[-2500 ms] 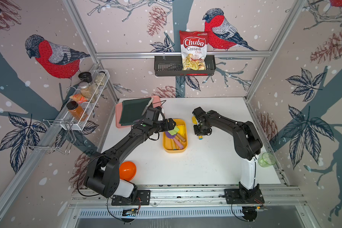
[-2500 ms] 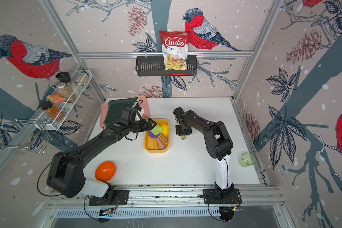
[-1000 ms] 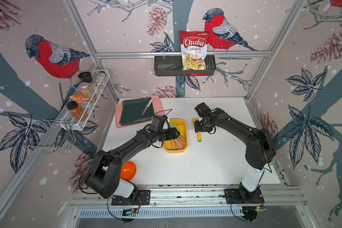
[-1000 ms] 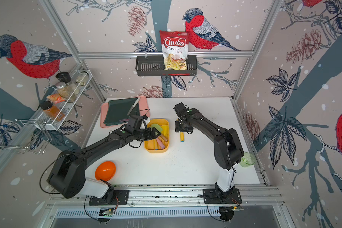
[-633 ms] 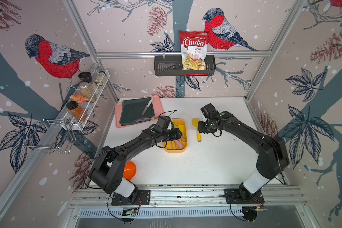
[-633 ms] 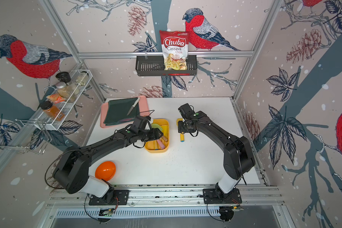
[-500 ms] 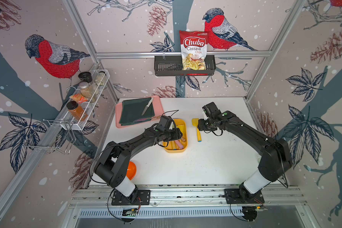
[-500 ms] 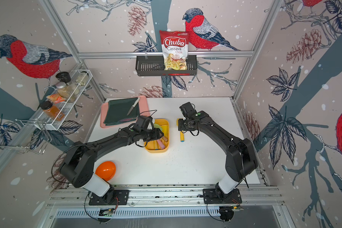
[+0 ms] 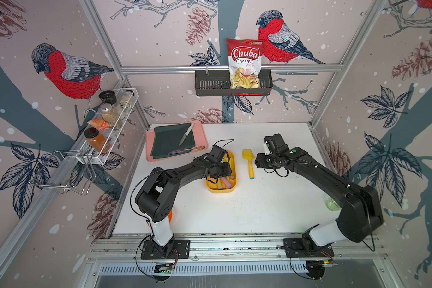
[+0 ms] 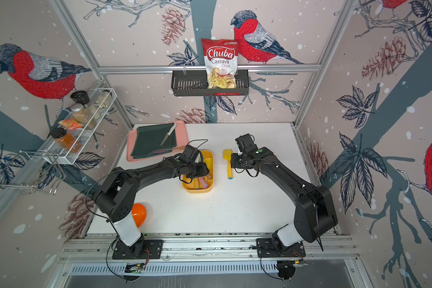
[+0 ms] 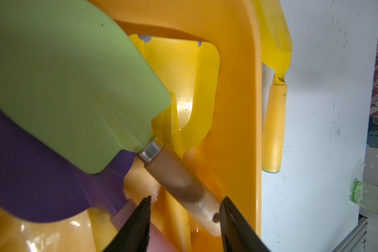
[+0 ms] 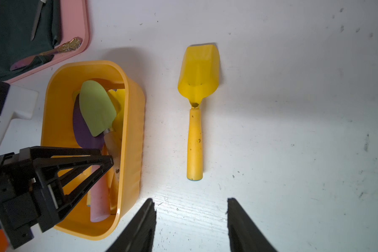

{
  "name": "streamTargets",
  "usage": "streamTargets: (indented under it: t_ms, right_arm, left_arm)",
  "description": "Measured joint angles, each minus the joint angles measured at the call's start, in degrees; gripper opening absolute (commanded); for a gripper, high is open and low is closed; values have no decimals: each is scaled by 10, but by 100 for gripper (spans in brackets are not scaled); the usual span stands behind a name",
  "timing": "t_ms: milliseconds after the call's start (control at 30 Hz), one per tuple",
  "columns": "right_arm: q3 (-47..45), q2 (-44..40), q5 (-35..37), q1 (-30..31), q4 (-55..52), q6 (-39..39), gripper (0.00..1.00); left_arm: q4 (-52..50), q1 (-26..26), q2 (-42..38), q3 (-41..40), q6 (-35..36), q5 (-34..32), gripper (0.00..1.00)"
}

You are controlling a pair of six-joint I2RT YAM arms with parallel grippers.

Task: Take the shovel out of the storage box
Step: Pick up the shovel from the storage box.

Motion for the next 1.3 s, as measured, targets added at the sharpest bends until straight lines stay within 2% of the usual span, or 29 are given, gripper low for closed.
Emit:
streamTargets:
  t_ms: [167,267,533,667,800,867,967,1067,1133,1300]
  right_arm:
    - [-32,-28,-10,-21,12,-10,56]
    - [-49,-40,-16,-32,21,-12,56]
    - [-71,-54,-30,-44,26,-13,56]
    - [-73,-54,-35,-47,27,-14,56]
    - [-75,-54,-37,-48,28,-14,56]
    - [-76,-54,-39,-48,30,-14,55]
    - [-78,-52,-43,-48,40,-14,56]
    - [-88,-44,-53,-48,56,-14,56]
    - [-90,-27,-64,-48,71,-14,55]
    - [-58,45,-100,-33,121,-11,54]
  left_arm:
    - [-21,0,23,27,4,-16,48]
    - [-31,0,35,36,5,-18,41]
    - [-42,0,57,52,5,-25,43]
    - [-42,0,63,55,4,-24,38]
    - [-31,0,65,54,4,-17,27]
    - [-26,0,65,54,6,-15,27]
    - [-24,0,62,50,5,-15,18]
    - [-25,1,54,42,4,-14,13]
    - [-27,2,49,40,4,-14,13]
    - [-20,11,23,24,2,-7,0]
